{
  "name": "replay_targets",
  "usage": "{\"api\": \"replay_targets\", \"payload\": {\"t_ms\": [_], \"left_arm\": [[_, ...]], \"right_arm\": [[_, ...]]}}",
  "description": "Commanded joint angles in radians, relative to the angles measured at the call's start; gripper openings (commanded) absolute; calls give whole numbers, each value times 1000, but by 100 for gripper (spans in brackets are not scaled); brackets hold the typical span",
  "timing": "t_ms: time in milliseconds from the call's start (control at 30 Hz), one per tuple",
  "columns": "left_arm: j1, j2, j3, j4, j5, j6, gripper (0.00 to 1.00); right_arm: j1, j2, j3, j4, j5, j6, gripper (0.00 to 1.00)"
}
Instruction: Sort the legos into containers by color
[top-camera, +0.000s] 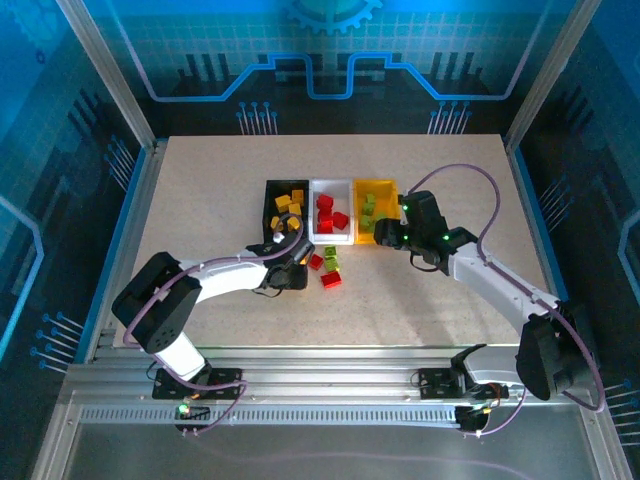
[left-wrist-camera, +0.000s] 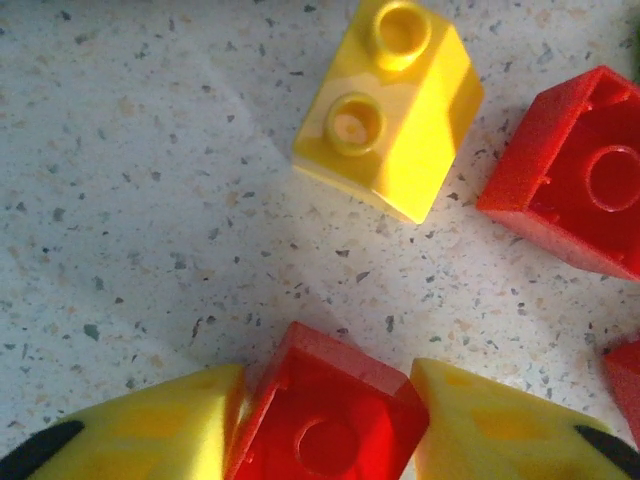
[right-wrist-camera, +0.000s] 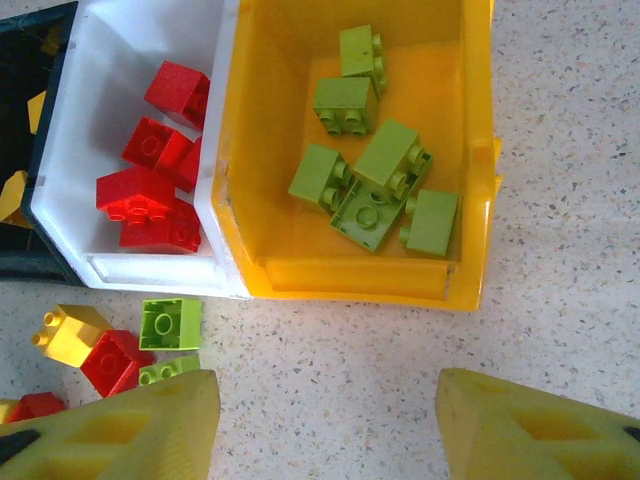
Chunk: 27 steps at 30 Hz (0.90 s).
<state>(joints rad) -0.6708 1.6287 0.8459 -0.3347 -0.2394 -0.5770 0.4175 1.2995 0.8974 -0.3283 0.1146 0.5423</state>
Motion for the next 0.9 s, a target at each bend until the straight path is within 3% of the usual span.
{"api": "replay_targets", "payload": {"t_ms": [0,133,300,667,767,867], "left_arm": [[-7,-50,-22,-22,-11,0,39],[-6,-123,9,-39,5,-4,37],[-5,-123,185,-59,16,35,37],[72,352,773,-142,-24,144,41],[92,440,877,-173,-31,140,41],[103,495,948,-204,-28,133,48]], "right_arm": [[-14,-17,-8,6,-3,13,61],[-14,-21,-12,6,2,17,61],[-16,-27,-40,22,7,42,61],[-19,-63,-74,-10,1,64,61],[-18,-78,-78,-29,3,63,61],[-19,-97,-85,-37,-9,68,61]]}}
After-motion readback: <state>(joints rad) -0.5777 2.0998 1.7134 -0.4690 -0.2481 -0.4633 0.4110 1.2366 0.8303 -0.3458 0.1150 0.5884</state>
